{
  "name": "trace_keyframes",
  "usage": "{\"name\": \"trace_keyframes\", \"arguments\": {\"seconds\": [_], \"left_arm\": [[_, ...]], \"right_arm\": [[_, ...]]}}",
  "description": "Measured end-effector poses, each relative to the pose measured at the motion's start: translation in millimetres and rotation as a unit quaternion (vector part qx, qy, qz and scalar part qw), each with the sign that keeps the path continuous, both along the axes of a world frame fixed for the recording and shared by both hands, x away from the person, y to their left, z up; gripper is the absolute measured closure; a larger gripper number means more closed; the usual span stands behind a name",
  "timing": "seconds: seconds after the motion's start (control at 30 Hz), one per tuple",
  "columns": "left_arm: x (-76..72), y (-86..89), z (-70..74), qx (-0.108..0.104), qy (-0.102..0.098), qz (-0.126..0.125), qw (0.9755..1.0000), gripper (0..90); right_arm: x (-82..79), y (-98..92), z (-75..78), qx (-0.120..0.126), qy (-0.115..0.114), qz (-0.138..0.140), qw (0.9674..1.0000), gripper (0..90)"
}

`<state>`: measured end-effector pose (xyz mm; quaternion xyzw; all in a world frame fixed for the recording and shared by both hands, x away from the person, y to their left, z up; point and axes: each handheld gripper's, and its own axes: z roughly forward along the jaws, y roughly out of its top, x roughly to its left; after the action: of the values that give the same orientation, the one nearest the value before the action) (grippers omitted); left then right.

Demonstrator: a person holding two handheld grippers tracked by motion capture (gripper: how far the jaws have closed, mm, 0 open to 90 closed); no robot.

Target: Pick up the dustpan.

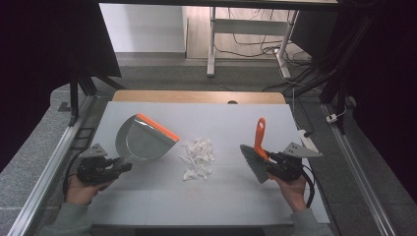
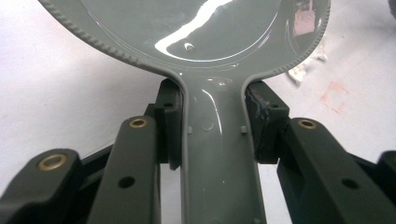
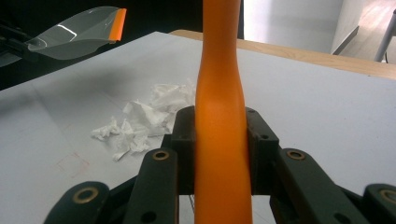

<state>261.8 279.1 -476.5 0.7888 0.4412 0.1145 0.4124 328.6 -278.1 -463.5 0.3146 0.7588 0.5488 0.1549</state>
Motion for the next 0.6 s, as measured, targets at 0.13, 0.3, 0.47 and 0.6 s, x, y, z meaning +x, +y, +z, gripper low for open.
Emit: {"name": "trace_keyframes", "arguments": {"seconds": [0.13, 0.3, 0.47, 0.6], "left_arm": [[-4.4, -5.8, 1.4, 0.005, -0.003, -0.018, 0.9998, 61.5], [-5.2, -7.2, 1.4, 0.005, -0.001, -0.038, 0.9993, 61.5], [-8.0, -5.7, -1.6, 0.01, 0.006, -0.053, 0.9985, 61.5], [-12.1, -3.2, -0.4, 0.014, 0.008, -0.055, 0.9984, 61.5]], "right_arm": [[-0.5, 0.4, 1.2, 0.0, -0.003, 0.002, 1.0, 70.1], [-0.4, -0.1, 1.2, -0.002, -0.003, 0.0, 1.0, 70.1], [0.1, -0.1, 0.5, -0.002, -0.002, 0.0, 1.0, 70.1], [-0.1, 1.1, 0.9, -0.004, -0.003, 0.001, 1.0, 70.1]]}}
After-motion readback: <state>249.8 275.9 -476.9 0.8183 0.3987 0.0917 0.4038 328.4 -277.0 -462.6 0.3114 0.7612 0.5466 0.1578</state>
